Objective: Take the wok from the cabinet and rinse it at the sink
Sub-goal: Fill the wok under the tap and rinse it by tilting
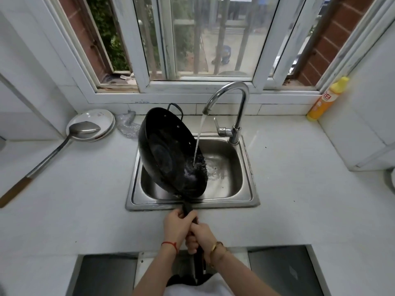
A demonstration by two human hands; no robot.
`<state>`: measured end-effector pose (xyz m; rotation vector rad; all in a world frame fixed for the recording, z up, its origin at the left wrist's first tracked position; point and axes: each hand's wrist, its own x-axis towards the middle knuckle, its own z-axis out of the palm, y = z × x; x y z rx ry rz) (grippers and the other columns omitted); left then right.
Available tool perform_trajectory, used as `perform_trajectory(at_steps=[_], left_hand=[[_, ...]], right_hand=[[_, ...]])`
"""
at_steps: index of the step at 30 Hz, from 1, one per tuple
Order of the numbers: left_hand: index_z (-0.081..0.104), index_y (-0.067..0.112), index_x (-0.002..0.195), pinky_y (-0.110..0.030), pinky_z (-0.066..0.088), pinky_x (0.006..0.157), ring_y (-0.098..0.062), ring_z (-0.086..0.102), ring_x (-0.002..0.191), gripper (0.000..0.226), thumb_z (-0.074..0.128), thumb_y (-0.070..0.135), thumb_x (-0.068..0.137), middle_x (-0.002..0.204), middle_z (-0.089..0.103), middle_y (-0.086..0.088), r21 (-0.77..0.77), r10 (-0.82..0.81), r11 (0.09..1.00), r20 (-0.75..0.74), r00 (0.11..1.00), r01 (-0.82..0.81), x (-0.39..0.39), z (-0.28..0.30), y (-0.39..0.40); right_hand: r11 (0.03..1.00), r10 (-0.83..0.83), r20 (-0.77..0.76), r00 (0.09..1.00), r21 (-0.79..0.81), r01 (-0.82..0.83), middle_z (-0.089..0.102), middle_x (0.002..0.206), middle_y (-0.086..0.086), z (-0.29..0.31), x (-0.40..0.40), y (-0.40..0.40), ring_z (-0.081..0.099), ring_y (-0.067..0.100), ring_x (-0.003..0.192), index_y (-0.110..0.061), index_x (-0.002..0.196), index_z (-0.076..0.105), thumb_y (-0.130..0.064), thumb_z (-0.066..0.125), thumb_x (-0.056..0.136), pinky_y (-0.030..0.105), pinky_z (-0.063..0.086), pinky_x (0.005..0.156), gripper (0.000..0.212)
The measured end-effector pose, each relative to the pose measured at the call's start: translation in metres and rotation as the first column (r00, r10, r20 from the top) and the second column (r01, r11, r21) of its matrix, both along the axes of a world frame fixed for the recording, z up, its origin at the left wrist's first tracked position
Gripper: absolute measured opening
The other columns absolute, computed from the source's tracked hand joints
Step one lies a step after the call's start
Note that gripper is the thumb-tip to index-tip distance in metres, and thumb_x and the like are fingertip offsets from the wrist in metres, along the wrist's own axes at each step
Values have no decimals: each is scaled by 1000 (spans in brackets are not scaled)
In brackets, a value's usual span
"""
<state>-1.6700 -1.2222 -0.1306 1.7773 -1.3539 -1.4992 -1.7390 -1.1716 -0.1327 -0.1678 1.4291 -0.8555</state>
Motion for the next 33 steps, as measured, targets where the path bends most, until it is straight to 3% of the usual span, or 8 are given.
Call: perform_trajectory(at_steps=[5,11,19,21,22,25,28,33], left_hand=[[67,7,63,-35,54,64,-21,65,60,14,74,16,71,60,71,-5,-10,17,1000,23,1000,-17,2,3,-6],[64,10,61,-29,50,61,-17,62,57,18,74,19,74,58,68,-2,-112,50,993,88,995,-40,3,7,-12],[66,8,69,-37,55,69,-23,66,67,17,73,22,75,64,70,-5,-107,61,993,103,993,-50,7,7,-17],[65,7,68,-36,52,57,-24,60,56,23,72,29,73,61,67,-5,3,76,997,2,997,-76,9,7,-19],[64,8,68,-31,47,49,-22,54,51,26,70,32,73,61,64,-6,125,106,988,-134,985,-89,11,6,-21],[68,9,82,-24,41,53,-18,53,62,24,62,33,82,71,62,-6,516,326,856,-567,757,18,18,4,-26],[70,10,93,-20,41,59,-14,53,71,28,64,35,80,78,63,-3,524,305,843,-652,694,123,21,-2,-27],[68,1,96,-20,49,56,-17,62,69,34,69,29,77,83,65,-11,396,214,917,-583,784,44,16,-3,-26]], right_hand=[[1000,5,121,993,19,-7,30,38,-5,0,1,-8,28,7,30,-20,51,35,-18,39,96,16,23,32,45],[999,23,268,963,19,-29,29,34,-7,-1,2,-19,25,5,26,-20,51,32,-28,37,99,17,21,28,49],[999,33,405,914,-5,-34,30,29,-8,-2,7,-28,27,4,22,-22,39,34,-35,39,99,16,22,26,61],[998,56,407,912,-24,-50,27,29,-9,-2,6,-29,24,4,22,-24,38,31,-33,41,97,15,20,26,61],[997,72,409,910,-39,-61,25,29,-9,-1,6,-30,23,4,22,-24,37,28,-29,42,96,14,19,26,60],[996,83,472,878,-56,-63,21,28,-9,0,3,-32,21,4,20,-25,39,22,-17,40,91,13,19,26,55],[997,69,531,845,-73,-36,23,28,-8,-1,-1,-30,23,5,20,-24,44,19,-16,42,90,13,19,26,52],[990,82,584,808,-139,0,26,28,-8,-8,-4,-27,26,5,21,-24,45,22,-20,49,84,15,23,25,47]])
